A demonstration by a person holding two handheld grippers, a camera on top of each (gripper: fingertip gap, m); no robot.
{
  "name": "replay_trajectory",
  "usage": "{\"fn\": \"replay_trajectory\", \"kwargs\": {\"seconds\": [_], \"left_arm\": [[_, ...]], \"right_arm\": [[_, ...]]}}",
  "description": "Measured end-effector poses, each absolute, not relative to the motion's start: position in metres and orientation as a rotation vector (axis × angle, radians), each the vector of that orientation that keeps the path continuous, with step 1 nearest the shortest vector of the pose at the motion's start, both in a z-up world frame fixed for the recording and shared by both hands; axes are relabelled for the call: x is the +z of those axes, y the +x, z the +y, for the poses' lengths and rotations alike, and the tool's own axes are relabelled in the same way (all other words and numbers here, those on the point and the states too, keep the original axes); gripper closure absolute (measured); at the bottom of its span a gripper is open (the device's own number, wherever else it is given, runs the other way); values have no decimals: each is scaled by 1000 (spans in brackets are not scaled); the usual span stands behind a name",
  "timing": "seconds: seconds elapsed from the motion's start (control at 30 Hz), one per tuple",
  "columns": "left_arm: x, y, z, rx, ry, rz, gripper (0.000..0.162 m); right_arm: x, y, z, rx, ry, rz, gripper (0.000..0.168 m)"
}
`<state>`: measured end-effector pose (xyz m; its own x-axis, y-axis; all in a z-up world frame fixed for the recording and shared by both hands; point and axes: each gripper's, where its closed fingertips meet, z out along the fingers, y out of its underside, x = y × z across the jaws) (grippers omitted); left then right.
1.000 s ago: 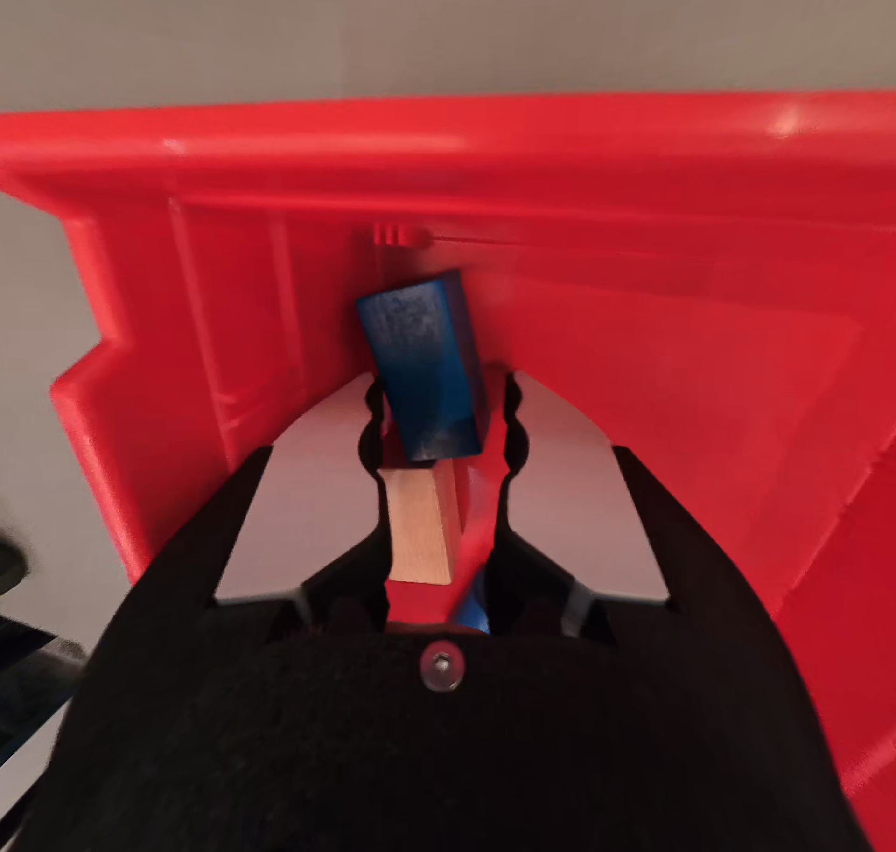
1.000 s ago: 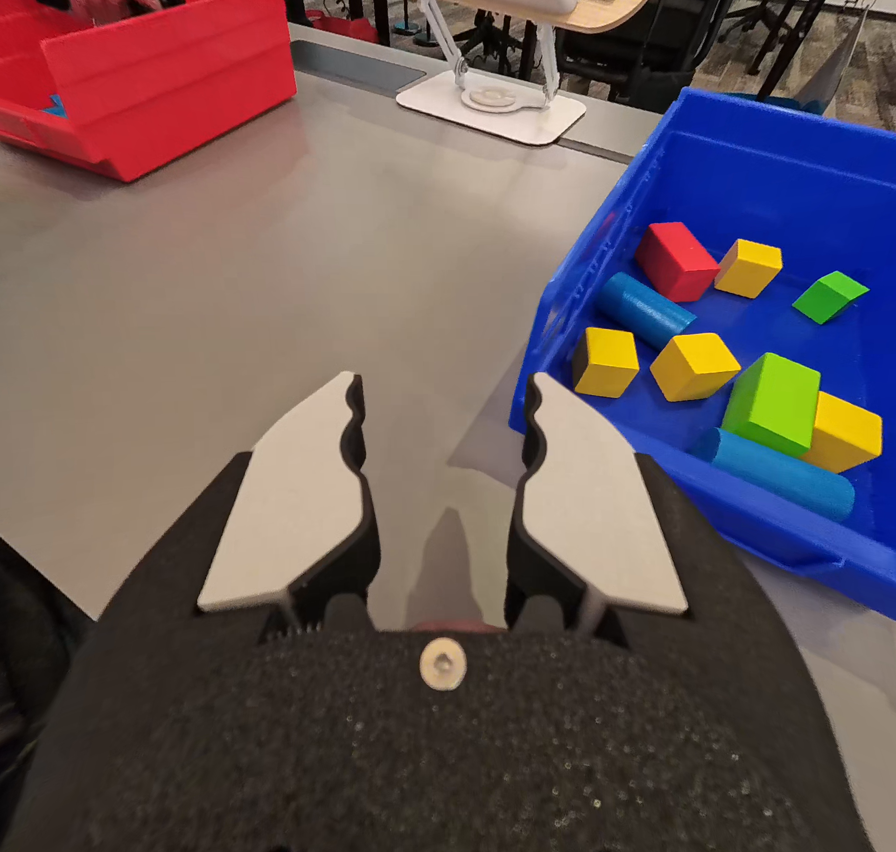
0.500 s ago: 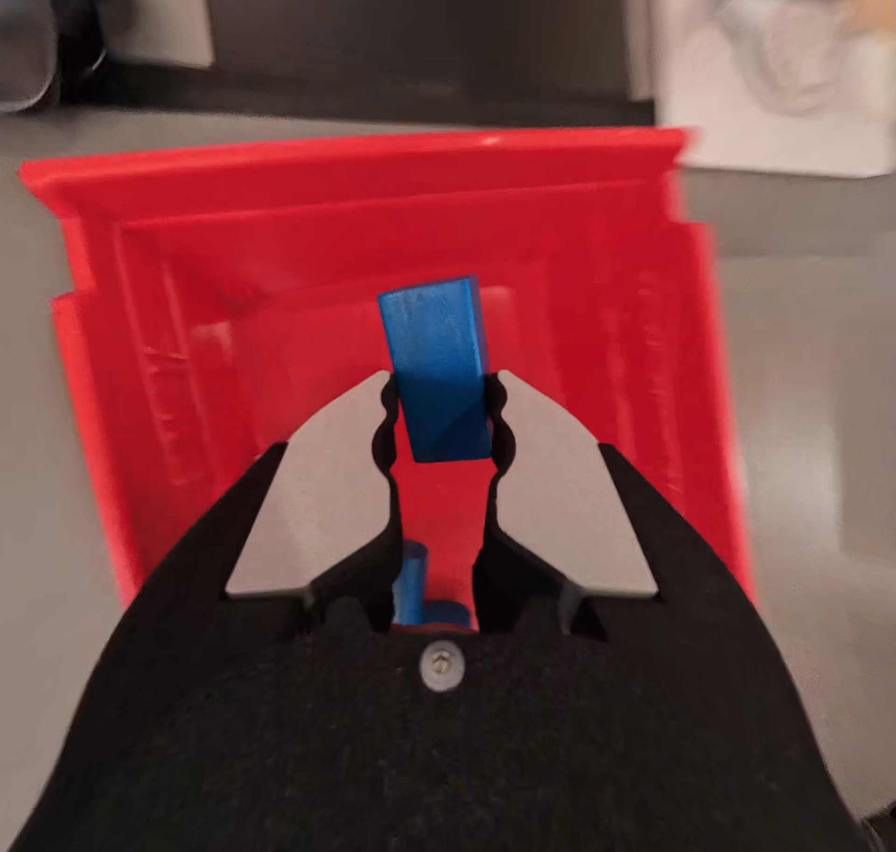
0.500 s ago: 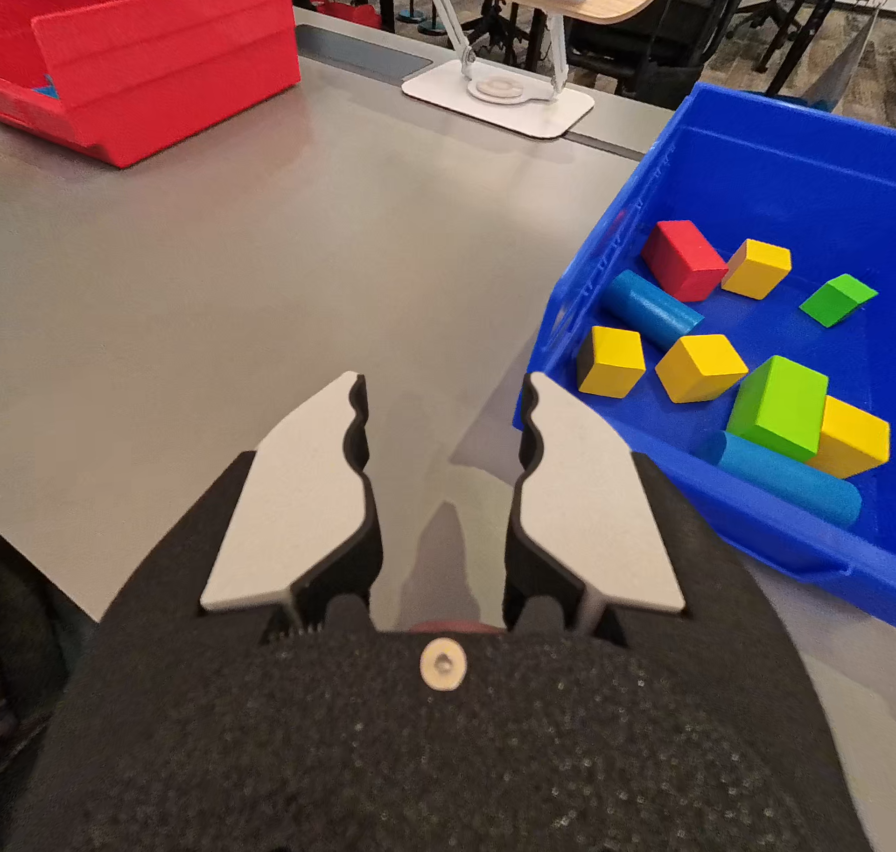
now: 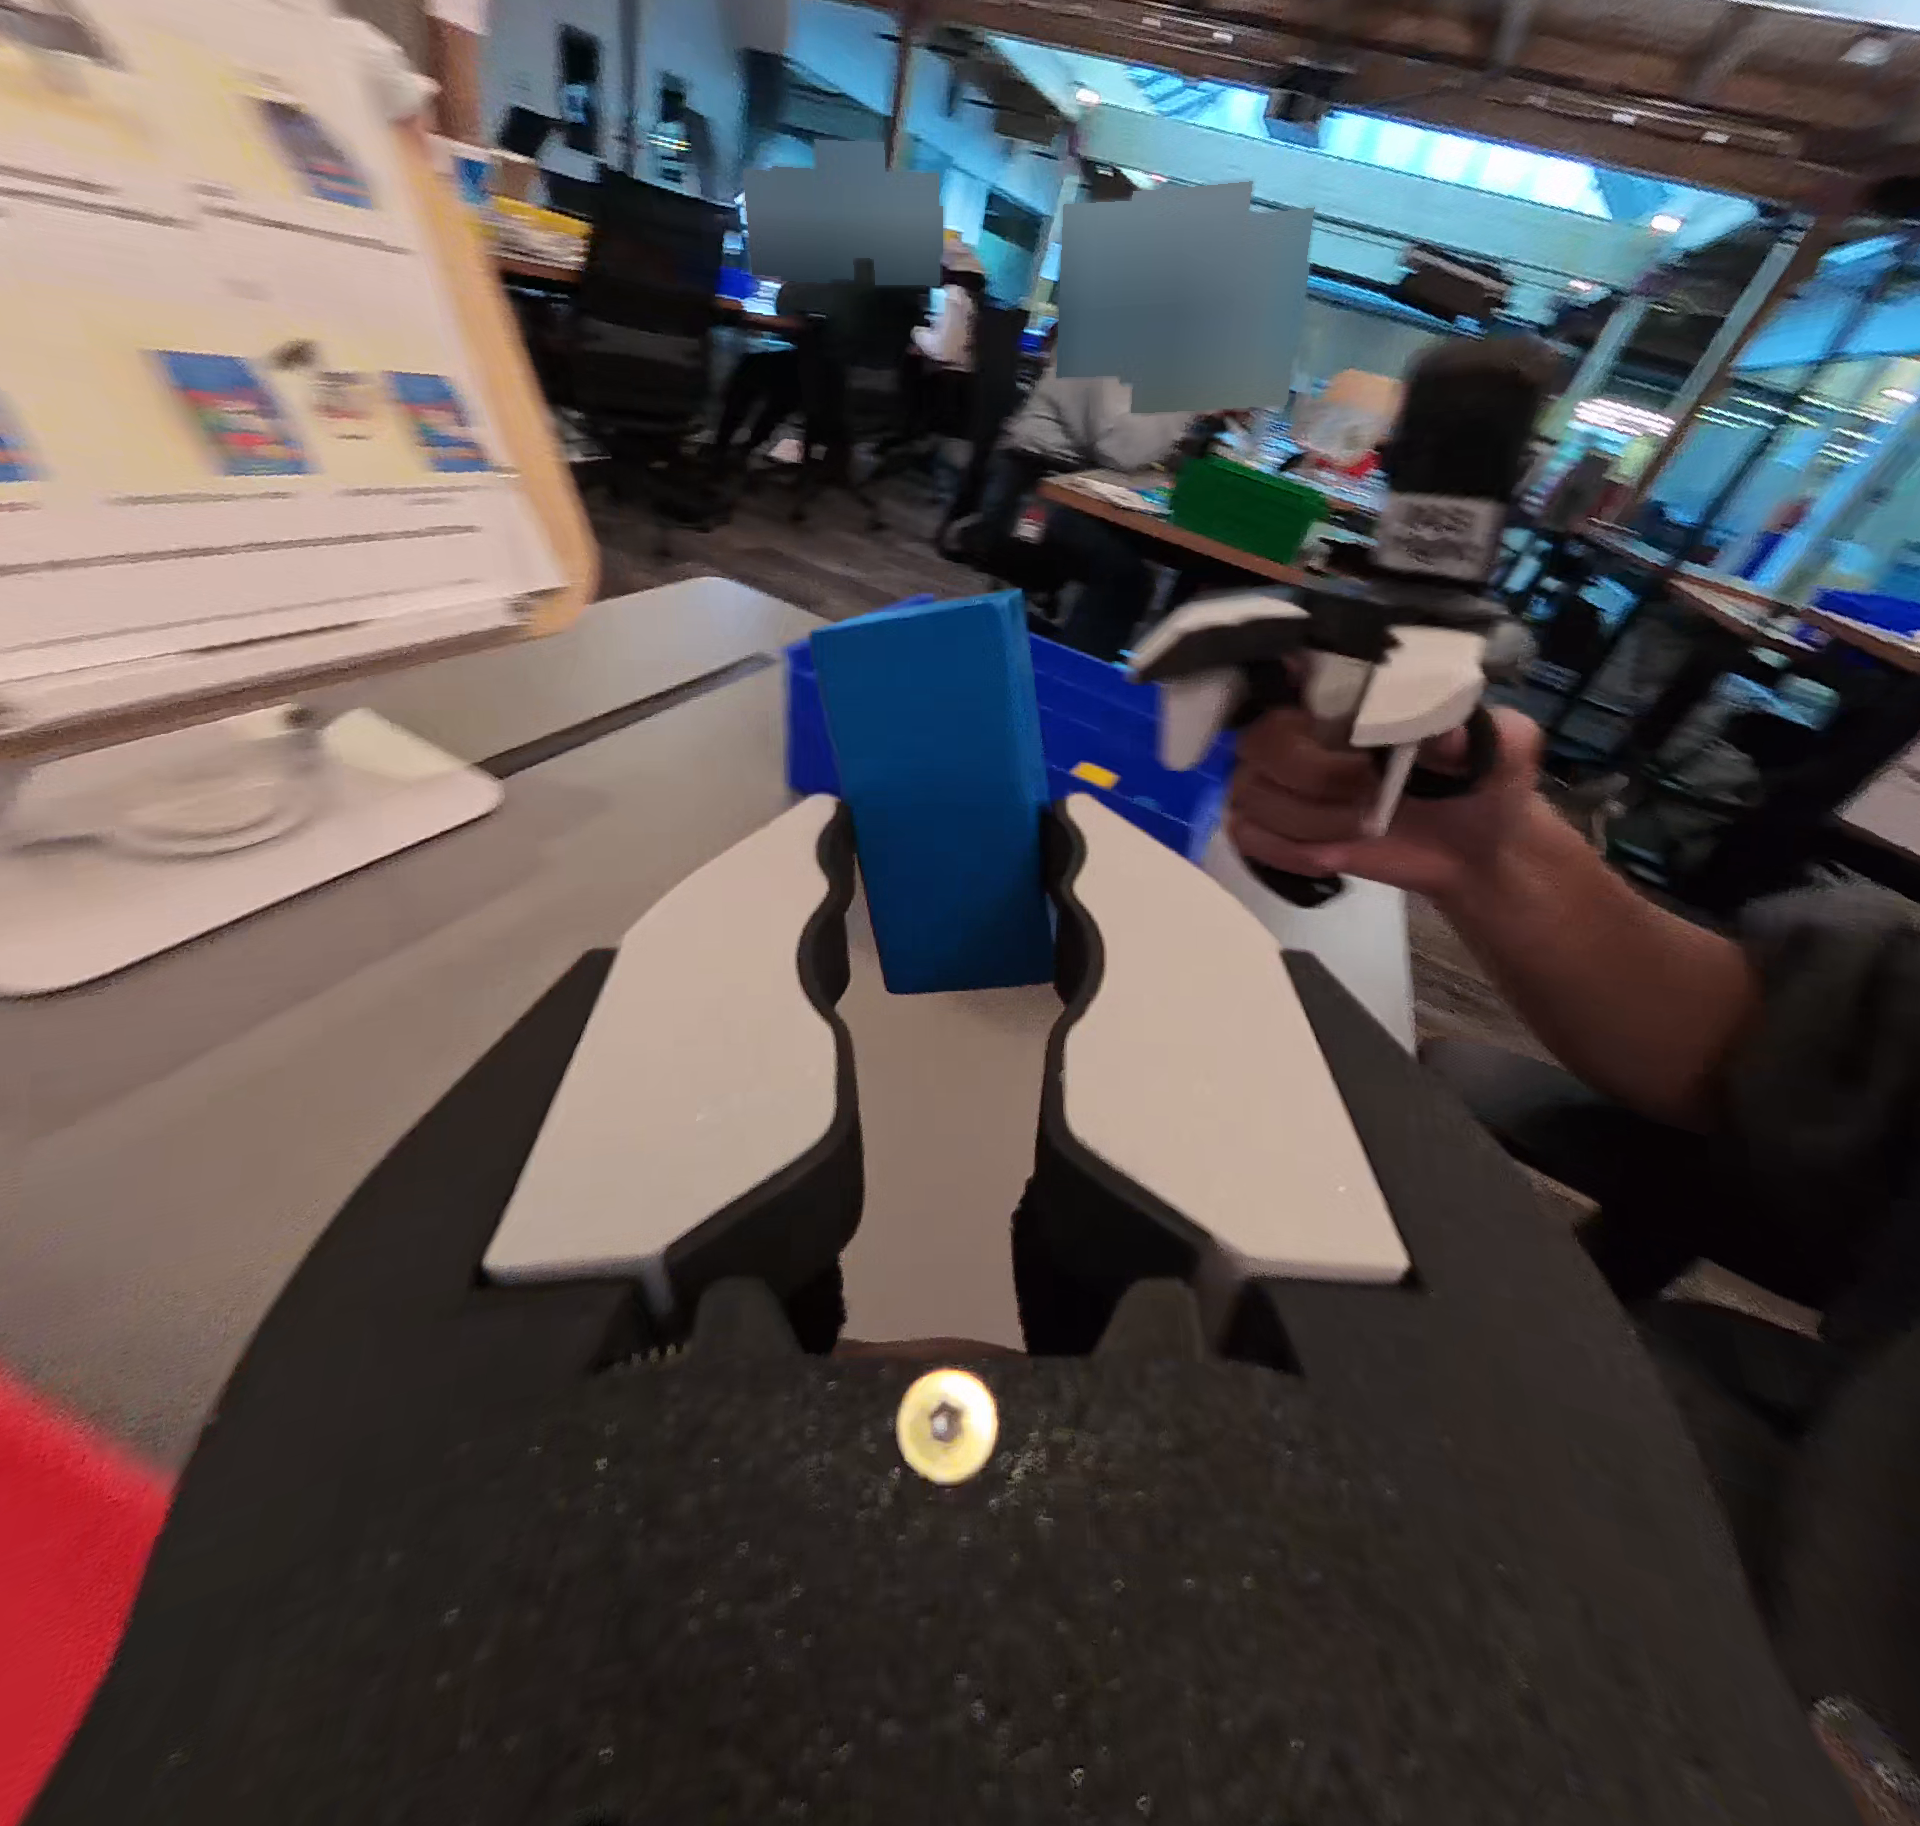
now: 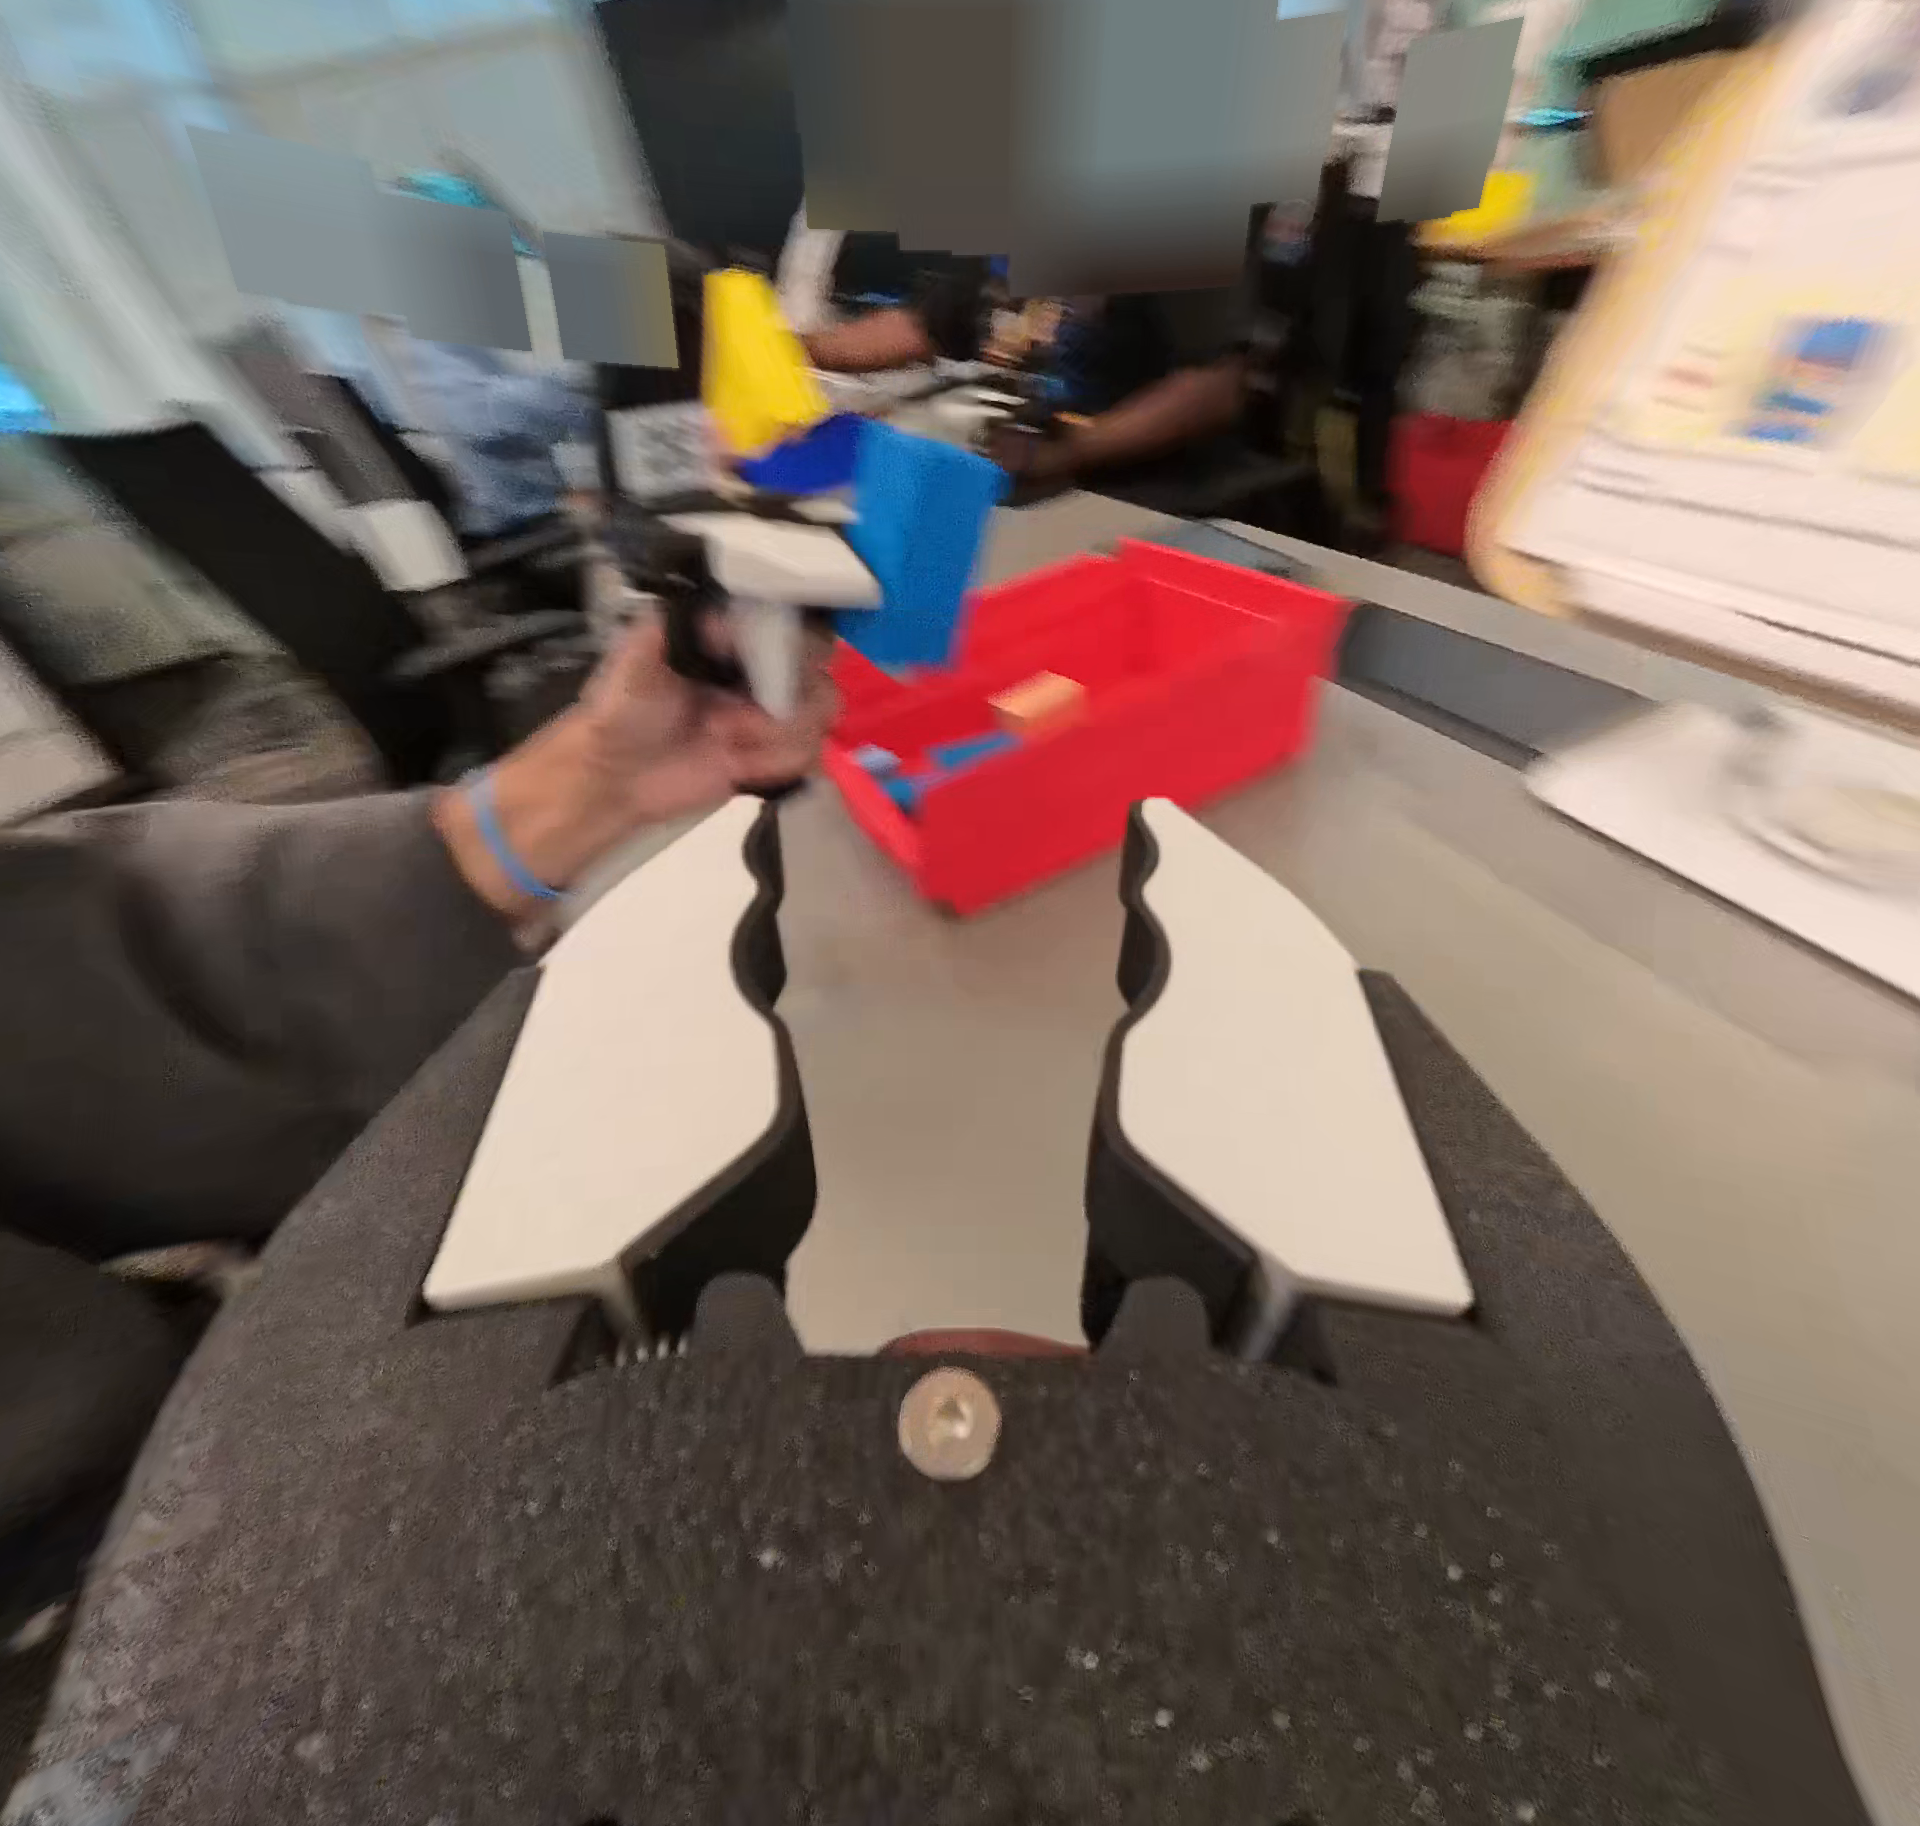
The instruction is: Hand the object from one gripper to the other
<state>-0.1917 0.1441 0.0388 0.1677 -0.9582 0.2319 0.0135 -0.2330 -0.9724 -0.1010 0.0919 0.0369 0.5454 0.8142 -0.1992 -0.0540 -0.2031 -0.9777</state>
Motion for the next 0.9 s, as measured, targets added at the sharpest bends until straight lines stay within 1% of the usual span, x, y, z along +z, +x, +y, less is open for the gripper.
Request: {"fn": "replay_trajectory", "kwargs": {"seconds": [0.07, 0.17, 0.27, 0.33, 0.37, 0.4, 0.43, 0.6, 0.67, 0.73, 0.77, 0.83, 0.9], "left_arm": [[41, -174, 121, -1277, -1400, 1003, 127], [36, -157, 102, -1223, -1370, 1077, 127], [31, -148, 90, -1219, -1347, 1130, 127], [27, -142, 87, -1239, -1350, 1143, 127], [24, -140, 85, -1259, -1353, 1150, 127], [22, -137, 84, -1276, -1357, 1148, 127], [20, -135, 84, -1294, -1361, 1139, 127], [11, -138, 83, -1318, -1419, 1077, 126], [6, -149, 83, -1340, -1450, 1004, 110], [-15, -159, 80, -1363, -1535, 945, 101], [-31, -165, 75, -1362, -1581, 925, 99], [-66, -178, 62, -1311, -1666, 910, 102], [-89, -188, 50, -1244, -1750, 918, 106]], "right_arm": [[51, -132, 90, 1090, -1476, -763, 103], [55, -146, 100, 1213, -1413, -732, 102], [48, -152, 99, 1311, -1422, -730, 101], [41, -154, 97, 1296, -1424, -758, 102], [40, -155, 95, 1289, -1414, -768, 106], [38, -155, 91, 1299, -1399, -801, 131], [37, -153, 92, 1285, -1395, -796, 135], [27, -151, 91, 1264, -1425, -810, 135], [28, -144, 89, 1242, -1437, -816, 135], [36, -129, 90, 1192, -1440, -806, 135], [42, -117, 91, 1156, -1442, -793, 135], [60, -84, 98, 1080, -1449, -729, 135], [75, -36, 112, 950, -1499, -598, 135]]}}
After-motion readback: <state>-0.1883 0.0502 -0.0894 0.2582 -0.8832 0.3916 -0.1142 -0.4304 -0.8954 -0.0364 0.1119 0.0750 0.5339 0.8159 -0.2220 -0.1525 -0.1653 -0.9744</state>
